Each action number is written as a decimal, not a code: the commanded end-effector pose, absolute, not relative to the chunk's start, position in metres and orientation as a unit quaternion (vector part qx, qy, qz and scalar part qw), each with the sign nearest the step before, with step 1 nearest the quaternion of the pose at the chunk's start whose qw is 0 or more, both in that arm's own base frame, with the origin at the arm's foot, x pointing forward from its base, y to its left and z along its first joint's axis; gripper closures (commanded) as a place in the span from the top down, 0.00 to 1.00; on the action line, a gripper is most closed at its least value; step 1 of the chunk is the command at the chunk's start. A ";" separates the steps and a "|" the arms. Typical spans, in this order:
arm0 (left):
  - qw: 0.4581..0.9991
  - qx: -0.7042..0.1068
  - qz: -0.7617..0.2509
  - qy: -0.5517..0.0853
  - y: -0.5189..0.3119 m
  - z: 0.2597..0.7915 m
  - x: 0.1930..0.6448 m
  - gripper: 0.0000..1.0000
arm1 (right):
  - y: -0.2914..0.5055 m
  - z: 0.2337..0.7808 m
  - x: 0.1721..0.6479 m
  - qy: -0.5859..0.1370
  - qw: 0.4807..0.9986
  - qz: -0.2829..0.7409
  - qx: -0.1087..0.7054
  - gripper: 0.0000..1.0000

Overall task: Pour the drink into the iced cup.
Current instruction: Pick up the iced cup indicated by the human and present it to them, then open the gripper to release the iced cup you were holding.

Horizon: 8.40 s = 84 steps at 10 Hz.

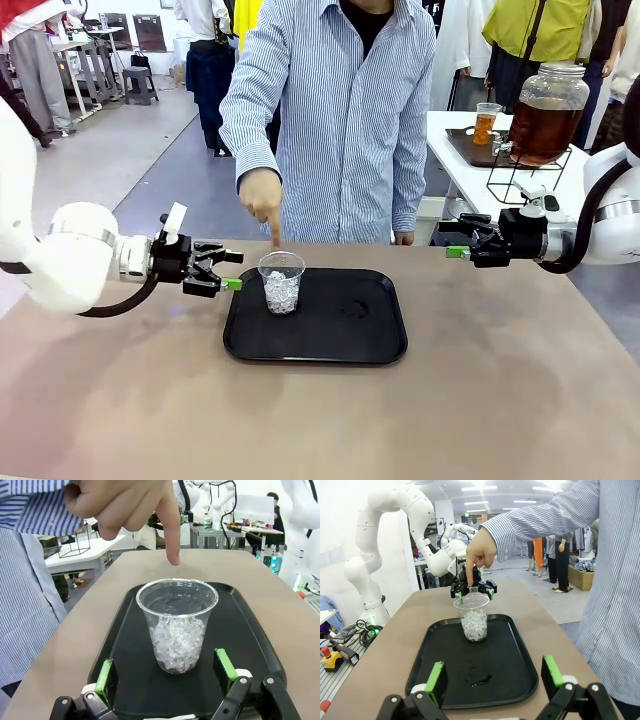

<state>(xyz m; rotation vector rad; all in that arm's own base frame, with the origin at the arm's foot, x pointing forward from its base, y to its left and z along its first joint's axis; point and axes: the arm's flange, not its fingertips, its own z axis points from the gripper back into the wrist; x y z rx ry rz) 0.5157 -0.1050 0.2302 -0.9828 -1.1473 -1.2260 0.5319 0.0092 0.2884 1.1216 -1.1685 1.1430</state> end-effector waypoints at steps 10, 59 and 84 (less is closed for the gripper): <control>0.548 -0.435 -0.533 -0.476 -0.138 0.214 0.525 1.00 | 0.011 0.291 0.534 -0.493 0.546 0.484 0.473 1.00; 0.532 -0.453 -0.512 -0.499 -0.223 0.347 0.555 0.61 | 0.011 0.291 0.534 -0.493 0.546 0.484 0.473 1.00; 0.532 -0.453 -0.512 -0.499 -0.223 0.347 0.555 0.61 | 0.011 0.291 0.534 -0.493 0.546 0.484 0.473 1.00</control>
